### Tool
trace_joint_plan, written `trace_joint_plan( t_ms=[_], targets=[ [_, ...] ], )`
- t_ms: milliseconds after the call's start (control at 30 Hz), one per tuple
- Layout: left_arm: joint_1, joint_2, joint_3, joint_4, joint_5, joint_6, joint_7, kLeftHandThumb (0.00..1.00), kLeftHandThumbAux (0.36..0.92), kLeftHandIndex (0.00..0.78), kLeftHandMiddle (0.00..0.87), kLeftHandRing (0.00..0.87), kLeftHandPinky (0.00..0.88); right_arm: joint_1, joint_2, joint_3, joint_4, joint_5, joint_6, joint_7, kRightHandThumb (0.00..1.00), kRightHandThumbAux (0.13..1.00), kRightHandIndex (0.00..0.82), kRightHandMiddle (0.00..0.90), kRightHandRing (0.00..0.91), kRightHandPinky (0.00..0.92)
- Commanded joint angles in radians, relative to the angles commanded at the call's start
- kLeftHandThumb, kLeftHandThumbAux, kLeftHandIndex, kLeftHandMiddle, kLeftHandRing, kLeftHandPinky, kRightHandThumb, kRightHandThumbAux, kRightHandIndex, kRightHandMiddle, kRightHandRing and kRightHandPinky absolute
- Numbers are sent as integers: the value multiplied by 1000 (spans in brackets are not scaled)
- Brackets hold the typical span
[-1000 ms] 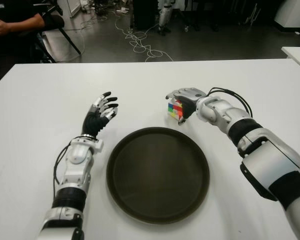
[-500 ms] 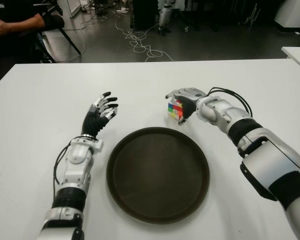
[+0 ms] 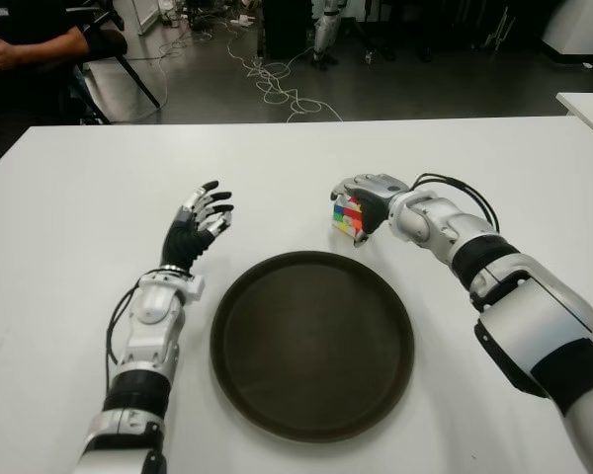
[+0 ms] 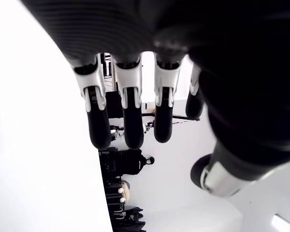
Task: Pick up the Rubik's Cube and put it in the plate
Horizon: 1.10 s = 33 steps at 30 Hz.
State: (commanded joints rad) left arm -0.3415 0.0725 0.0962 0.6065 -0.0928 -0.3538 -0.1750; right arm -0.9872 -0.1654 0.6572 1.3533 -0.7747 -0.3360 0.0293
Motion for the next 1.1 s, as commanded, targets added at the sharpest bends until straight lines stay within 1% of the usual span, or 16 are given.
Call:
trace_joint_plan(
  t_ms=[67,133,200,300,367,500,600,733,800,867,1033,1100],
  targets=[
    [1,1,-1,-3,1,1,1,380,727,147,238,241,310,1,1,-2,0,2,1,-2,0,907,323,352,417,411],
    [3,3,-2,-6,3,2,3,369,722,143,235,238,303,3,1,-8,0,6,0,-7,0,916,363,432,478,452],
    [3,4,-2,-6,4,1,4,364,719,143,235,238,299,5,2,-11,0,8,-1,-9,0,917,379,465,501,467],
    [2,5,-2,-4,6,3,6,359,716,145,238,240,297,4,2,-12,1,9,2,-8,0,912,386,482,512,472],
    [2,5,-2,-3,6,3,7,357,715,146,238,239,293,4,3,-12,1,8,5,-7,0,907,375,470,503,467],
    [0,5,-2,-1,7,3,6,355,715,143,233,232,285,1,3,-10,3,6,11,-2,0,894,330,388,444,429],
    [0,7,-4,-2,7,4,4,353,715,140,232,234,290,0,3,-10,4,6,12,1,0,884,306,356,418,412],
    [1,7,-5,0,7,1,1,349,713,139,230,233,285,3,1,-15,5,11,14,3,0,872,277,341,398,398],
    [1,7,-5,0,6,1,0,347,713,138,228,233,287,4,1,-16,6,11,15,2,0,861,236,294,336,333],
    [1,6,-4,0,5,0,1,346,713,138,228,233,289,5,1,-19,7,12,18,0,0,855,213,266,301,299],
    [2,4,-3,-4,4,2,3,349,715,140,230,236,299,7,2,-23,8,13,20,1,0,853,231,261,299,319],
    [3,3,-3,-6,3,3,4,353,717,142,230,234,295,7,2,-26,9,15,21,2,0,846,252,279,321,336]
  ],
)
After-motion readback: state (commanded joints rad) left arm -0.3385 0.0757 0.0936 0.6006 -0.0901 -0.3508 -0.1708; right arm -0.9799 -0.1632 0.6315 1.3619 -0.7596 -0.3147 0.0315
